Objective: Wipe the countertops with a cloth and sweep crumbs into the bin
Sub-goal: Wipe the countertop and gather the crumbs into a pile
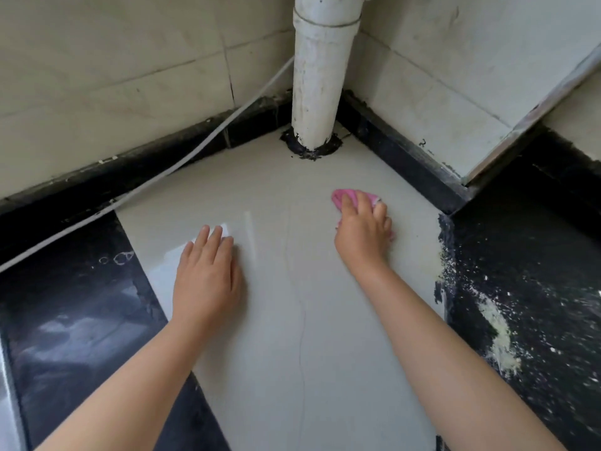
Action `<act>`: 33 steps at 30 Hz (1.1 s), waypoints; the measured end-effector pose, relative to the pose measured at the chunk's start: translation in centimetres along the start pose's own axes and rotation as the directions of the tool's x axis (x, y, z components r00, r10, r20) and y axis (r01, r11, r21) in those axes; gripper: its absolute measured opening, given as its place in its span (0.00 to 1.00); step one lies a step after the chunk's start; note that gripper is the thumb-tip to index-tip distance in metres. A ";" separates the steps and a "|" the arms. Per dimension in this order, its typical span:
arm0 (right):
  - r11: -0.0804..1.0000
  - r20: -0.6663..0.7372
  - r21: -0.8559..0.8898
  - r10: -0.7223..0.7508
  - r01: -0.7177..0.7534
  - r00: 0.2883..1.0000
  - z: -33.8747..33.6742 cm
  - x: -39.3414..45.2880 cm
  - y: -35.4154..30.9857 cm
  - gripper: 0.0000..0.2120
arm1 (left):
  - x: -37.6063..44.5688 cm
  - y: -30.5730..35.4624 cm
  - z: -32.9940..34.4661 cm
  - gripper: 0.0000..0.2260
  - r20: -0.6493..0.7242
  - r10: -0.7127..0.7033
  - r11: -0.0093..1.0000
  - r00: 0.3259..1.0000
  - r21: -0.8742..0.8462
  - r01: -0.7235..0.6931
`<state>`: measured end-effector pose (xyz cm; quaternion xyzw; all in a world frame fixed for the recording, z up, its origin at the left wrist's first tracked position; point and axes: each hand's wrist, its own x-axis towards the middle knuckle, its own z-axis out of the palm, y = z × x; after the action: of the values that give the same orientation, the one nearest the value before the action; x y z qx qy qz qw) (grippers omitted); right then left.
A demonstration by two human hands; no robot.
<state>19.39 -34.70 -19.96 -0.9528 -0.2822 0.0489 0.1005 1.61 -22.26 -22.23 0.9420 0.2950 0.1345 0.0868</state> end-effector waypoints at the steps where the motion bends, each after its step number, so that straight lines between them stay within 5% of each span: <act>1: 0.998 -0.002 -0.004 0.066 -0.066 0.998 -0.4 -0.3 1.3 0.23 | 0.3 0.9 0.4 0.20 0.007 0.007 1.000 1.000 -0.016 -0.007; 12: 0.864 0.018 0.002 0.503 -0.504 0.864 -5.3 -9.4 13.9 0.24 | 2.4 11.9 3.2 0.20 0.002 0.230 0.967 0.973 -0.110 -0.229; 16: 0.956 -0.163 0.074 0.291 -0.282 0.943 -4.7 -9.0 12.5 0.24 | 2.0 13.0 4.3 0.22 0.070 0.253 0.962 0.965 -0.119 -0.244; 22: 0.995 0.074 0.054 0.077 -0.081 0.994 -3.2 -8.5 12.6 0.24 | 1.6 13.1 4.9 0.21 0.109 0.300 0.950 0.948 -0.123 -0.287; 27: 0.993 0.335 0.114 -0.012 -0.028 0.942 -7.6 -13.3 16.9 0.23 | 1.6 13.3 4.6 0.22 0.138 0.287 0.951 0.948 -0.160 -0.264; 33: 0.984 0.089 0.178 -0.009 -0.007 0.996 -6.8 -8.2 15.5 0.22 | 1.5 13.4 4.7 0.23 0.153 0.282 0.953 0.947 -0.157 -0.258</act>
<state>21.67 -53.01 -16.46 -0.9367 -0.2816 0.1164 0.1727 11.33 -32.63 -23.11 0.9736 0.1444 0.0825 0.1565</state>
